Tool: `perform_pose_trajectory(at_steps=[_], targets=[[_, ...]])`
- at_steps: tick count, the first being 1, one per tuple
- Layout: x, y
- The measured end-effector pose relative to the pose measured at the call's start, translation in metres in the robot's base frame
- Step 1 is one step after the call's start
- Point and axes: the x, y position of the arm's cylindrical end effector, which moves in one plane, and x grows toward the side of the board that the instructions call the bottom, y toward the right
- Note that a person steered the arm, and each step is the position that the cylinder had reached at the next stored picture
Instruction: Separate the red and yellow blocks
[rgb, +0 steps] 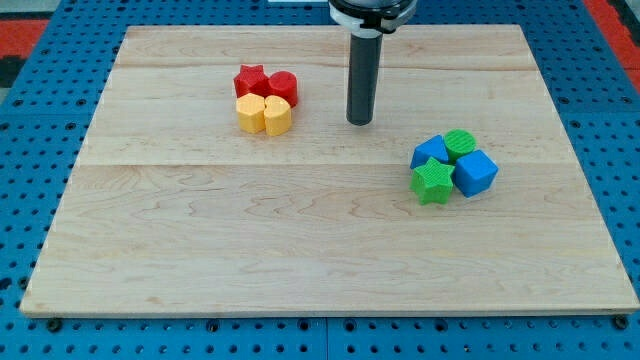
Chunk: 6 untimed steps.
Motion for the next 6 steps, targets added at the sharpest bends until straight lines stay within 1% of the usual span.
perform_pose_trajectory(at_steps=[1, 3, 4, 5, 6], targets=[[0.0, -0.009], [-0.017, -0.019], [-0.017, -0.049], [-0.017, -0.114], [-0.018, -0.158]])
